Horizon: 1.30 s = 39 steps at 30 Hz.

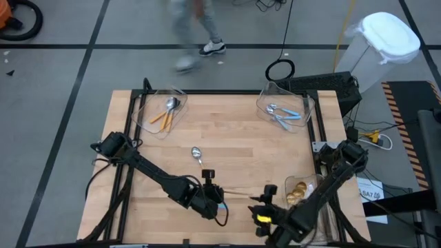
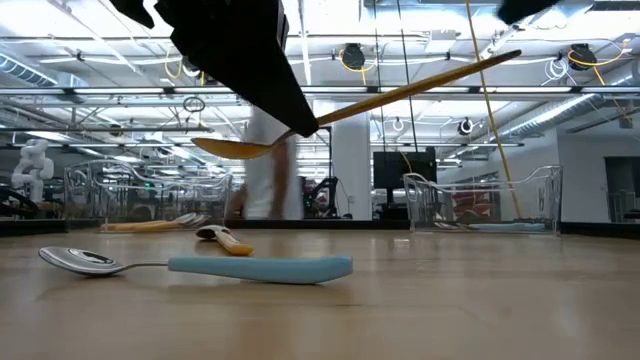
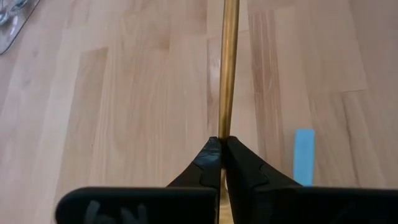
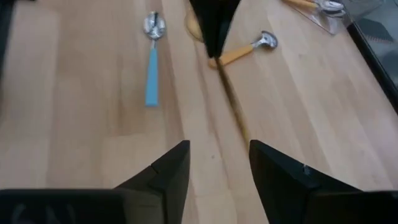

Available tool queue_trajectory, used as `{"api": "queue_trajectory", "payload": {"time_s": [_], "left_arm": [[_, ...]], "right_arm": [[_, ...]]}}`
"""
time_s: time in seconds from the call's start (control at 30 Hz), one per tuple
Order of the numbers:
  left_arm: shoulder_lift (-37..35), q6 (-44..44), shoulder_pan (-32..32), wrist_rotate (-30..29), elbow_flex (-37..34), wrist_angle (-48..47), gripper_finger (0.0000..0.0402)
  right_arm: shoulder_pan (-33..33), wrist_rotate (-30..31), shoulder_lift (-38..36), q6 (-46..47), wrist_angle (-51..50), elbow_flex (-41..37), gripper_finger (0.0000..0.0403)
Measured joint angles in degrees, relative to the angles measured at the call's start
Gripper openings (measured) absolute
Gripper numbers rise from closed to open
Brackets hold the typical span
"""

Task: Sort silverware by color (type)
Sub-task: Put the gold spoon into the bottom transparent bin

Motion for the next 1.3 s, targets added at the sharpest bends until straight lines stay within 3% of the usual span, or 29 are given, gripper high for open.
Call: {"api": "queue_trajectory", "payload": {"time_s": [0.2,0.47,0.8,1.0,1.3], "left_arm": [[0.02,-0.47,-0.02,0.02,0.00,0.71,0.0005],[0.04,-0.52,-0.24,0.02,0.02,1.97,0.0005],[0.04,-0.59,-0.24,0.02,0.02,1.51,0.0005],[0.04,-0.66,-0.24,0.02,0.02,1.48,0.0005],[0.04,-0.49,-0.25,0.09,0.02,1.31,0.0005]], "right_arm": [[-4.04,-1.51,-0.02,-6.51,3.93,0.00,0.0187],[-8.04,-1.74,2.41,-17.29,8.90,0.00,0.0186],[-11.63,-9.78,3.04,-18.60,10.40,0.00,0.0181],[-12.78,-14.34,3.04,-17.65,10.69,0.00,0.0133],[-12.83,-14.83,3.04,-18.23,10.92,0.00,0.0020]]}}
